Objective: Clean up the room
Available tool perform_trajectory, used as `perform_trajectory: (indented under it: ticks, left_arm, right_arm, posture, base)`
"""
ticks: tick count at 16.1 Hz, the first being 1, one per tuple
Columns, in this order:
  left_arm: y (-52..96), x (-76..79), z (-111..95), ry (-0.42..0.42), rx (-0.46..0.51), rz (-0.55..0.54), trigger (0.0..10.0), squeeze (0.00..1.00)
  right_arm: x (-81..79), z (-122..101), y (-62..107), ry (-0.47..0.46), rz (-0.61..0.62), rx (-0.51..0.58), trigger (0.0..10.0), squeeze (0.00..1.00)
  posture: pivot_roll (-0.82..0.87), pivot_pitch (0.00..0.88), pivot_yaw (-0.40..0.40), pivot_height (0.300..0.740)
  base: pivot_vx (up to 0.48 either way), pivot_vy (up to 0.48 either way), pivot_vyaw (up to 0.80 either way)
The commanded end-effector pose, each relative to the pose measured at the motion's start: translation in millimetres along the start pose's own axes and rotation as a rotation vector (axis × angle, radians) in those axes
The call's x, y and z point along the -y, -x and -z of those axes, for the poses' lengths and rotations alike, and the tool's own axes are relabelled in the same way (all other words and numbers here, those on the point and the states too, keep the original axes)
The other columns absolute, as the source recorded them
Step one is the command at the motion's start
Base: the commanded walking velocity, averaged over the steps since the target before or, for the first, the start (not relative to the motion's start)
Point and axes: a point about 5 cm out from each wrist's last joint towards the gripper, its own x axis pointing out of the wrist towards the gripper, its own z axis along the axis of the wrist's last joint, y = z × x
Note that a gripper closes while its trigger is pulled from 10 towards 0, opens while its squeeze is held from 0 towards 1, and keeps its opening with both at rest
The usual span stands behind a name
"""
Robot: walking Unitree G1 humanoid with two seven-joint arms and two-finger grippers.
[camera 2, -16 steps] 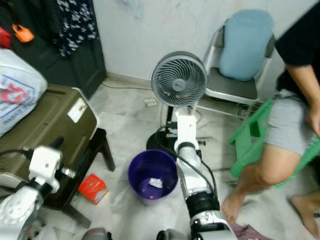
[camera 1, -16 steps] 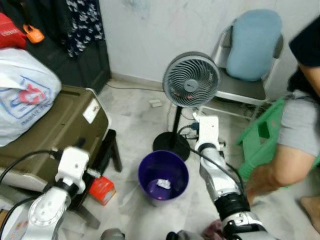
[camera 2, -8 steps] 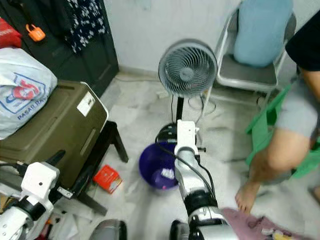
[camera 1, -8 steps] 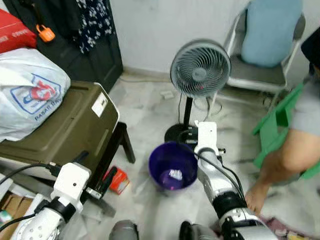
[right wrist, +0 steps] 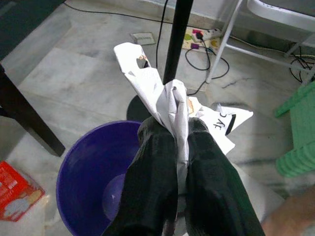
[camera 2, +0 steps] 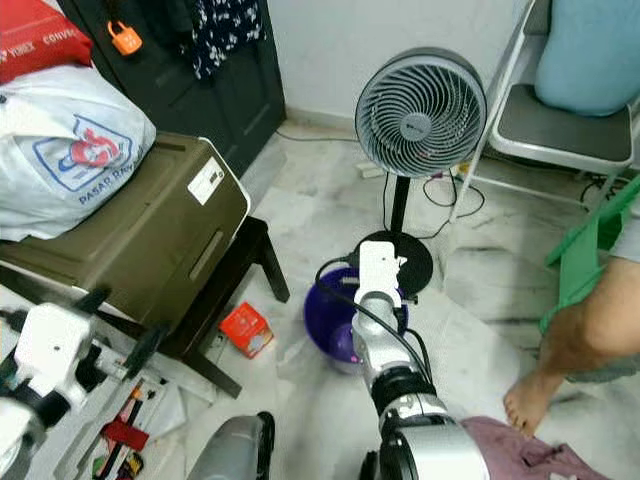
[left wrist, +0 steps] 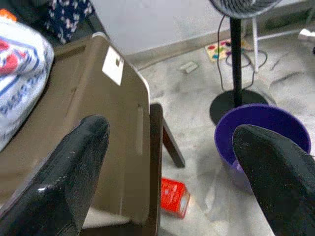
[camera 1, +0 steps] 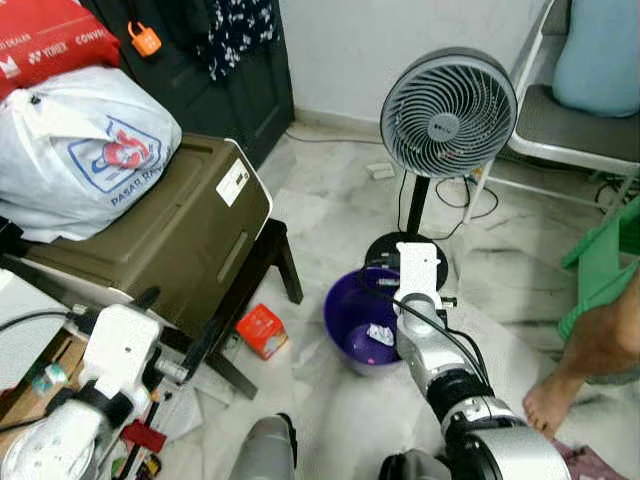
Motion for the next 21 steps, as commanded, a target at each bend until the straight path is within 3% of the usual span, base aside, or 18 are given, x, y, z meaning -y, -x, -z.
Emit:
perform_trajectory:
  ticks: [1, 7, 10, 12, 14, 17, 21]
  left_arm:
    - [-2.9, 0.5, 5, 0.009, -0.025, -0.003, 10.0, 0.0]
    - [-48.7, 12.1, 6, 0.082, 0.05, -0.031, 10.0, 0.0]
    - [-75.1, 17.2, 4, 0.119, 0.106, -0.047, 10.0, 0.0]
    - [-88.0, 15.8, 7, 0.121, 0.12, -0.131, 10.0, 0.0]
    - [-97.8, 18.1, 8, 0.168, 0.137, -0.138, 10.0, 0.0]
    - [-108.5, 26.2, 6, 0.218, 0.183, -0.111, 10.0, 0.0]
    - [-114.5, 38.6, 4, 0.246, 0.212, -0.101, 10.0, 0.0]
  right_arm:
    - [-8.0, -8, -0.5, -0.024, -0.02, 0.019, 10.0, 0.0]
    - [-22.7, -24, 6.8, -0.093, -0.17, 0.108, 10.0, 0.0]
    - [-14.6, -33, 15.9, -0.174, -0.213, 0.17, 10.0, 0.0]
    - [1.2, -34, 34.8, -0.166, -0.254, 0.246, 10.0, 0.0]
    - [15.2, -26, 46.8, -0.132, -0.265, 0.274, 10.0, 0.0]
    - [31.3, -32, 44.7, -0.132, -0.23, 0.273, 10.0, 0.0]
    - [18.4, -38, 50.2, -0.068, -0.32, 0.29, 10.0, 0.0]
  posture:
    - [0.32, 0.128, 0.101, 0.74]
    - [0.21, 0.0, 0.048, 0.74]
    - [0.15, 0.0, 0.02, 0.74]
    - [0.1, 0.0, 0.007, 0.74]
    - [0.08, 0.0, -0.008, 0.74]
    - [0.06, 0.0, -0.028, 0.74]
    - [0.07, 0.0, -0.037, 0.74]
  base:
    - [0.0, 0.0, 0.0]
    - [0.0, 0.0, 0.0]
    - [0.0, 0.0, 0.0]
    - [0.0, 0.0, 0.0]
    - [0.0, 0.0, 0.0]
    - [0.0, 0.0, 0.0]
    - [0.0, 0.0, 0.0]
